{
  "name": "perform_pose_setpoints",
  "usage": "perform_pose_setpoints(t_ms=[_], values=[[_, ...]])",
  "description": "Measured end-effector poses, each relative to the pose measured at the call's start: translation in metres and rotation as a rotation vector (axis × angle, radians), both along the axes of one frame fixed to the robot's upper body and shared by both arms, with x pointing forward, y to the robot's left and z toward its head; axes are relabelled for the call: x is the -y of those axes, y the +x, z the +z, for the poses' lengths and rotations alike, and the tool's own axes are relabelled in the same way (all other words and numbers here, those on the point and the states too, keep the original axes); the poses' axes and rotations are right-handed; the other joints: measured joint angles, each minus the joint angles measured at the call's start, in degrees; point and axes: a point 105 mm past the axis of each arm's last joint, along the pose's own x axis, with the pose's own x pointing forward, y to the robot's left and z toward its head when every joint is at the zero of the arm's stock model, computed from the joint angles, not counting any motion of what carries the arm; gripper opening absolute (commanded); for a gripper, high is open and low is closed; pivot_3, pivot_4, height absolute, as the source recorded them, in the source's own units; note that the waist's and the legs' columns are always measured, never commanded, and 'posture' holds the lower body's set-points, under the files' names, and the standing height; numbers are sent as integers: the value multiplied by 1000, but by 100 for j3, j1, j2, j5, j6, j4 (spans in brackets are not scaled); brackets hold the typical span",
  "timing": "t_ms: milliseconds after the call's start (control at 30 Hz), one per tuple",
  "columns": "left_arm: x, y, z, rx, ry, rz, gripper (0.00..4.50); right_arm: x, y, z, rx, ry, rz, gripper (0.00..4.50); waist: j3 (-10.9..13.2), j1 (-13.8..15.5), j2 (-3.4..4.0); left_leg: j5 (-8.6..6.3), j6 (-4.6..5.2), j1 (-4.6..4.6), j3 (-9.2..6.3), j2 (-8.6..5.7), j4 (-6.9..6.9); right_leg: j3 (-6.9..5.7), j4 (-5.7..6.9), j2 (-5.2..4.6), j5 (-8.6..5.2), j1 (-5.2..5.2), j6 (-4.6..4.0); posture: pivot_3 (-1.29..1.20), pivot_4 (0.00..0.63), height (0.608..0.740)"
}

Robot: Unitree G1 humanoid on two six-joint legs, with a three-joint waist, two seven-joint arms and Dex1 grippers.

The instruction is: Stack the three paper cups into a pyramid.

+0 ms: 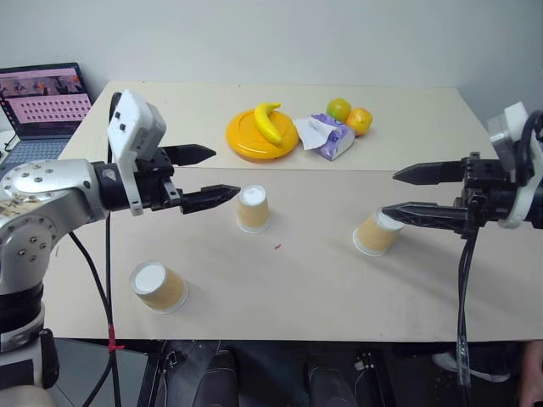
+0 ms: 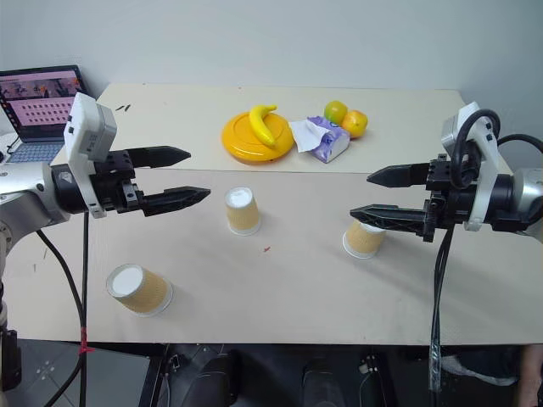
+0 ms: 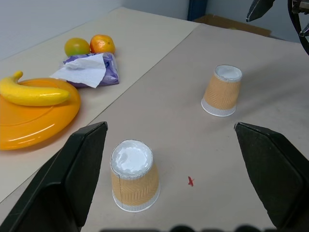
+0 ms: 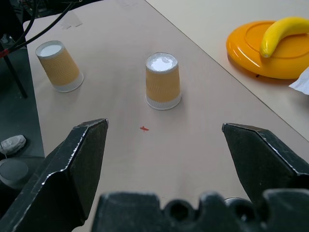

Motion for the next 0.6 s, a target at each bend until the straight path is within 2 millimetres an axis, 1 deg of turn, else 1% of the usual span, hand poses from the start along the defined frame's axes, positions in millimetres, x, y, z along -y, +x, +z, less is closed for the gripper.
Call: perform_pose_setpoints(t_ms=[100,200,300,400,467,533,600], values=[[1,2,3,3,-31,2,4500,-2,2,2,10,12,4,4460,0,-3,0,0,0,2,0,0,4,0,1,0,0,3,0,0,150,732],[5,0,19,38,-126,-26,4500,-13,8,2,27,34,38,4460,0,-23,0,0,0,1,-2,0,9,0,3,1,1,4,1,0,150,732],[-6,-2,49,69,-279,-14,4500,-19,17,0,15,41,57,4460,0,-34,-1,-1,2,-1,-3,0,9,0,5,0,1,2,1,0,150,732],[-17,-10,70,118,-368,7,4500,-22,25,4,31,42,78,4460,0,-41,-1,-3,5,0,-3,0,10,0,4,0,1,3,1,0,150,732],[-21,-14,70,121,-370,33,4500,-24,31,5,37,40,95,4460,0,-41,-1,-3,4,0,-3,0,11,0,6,0,1,3,1,0,150,732],[-24,-18,62,110,-343,73,4500,-27,37,4,39,42,118,4460,0,-53,0,-2,4,1,-2,0,11,2,7,0,2,4,0,0,150,732],[-29,-23,49,98,-314,132,4500,-32,47,3,39,44,147,4460,0,-62,0,-2,4,3,-1,1,12,2,9,0,2,2,-1,0,150,732]])
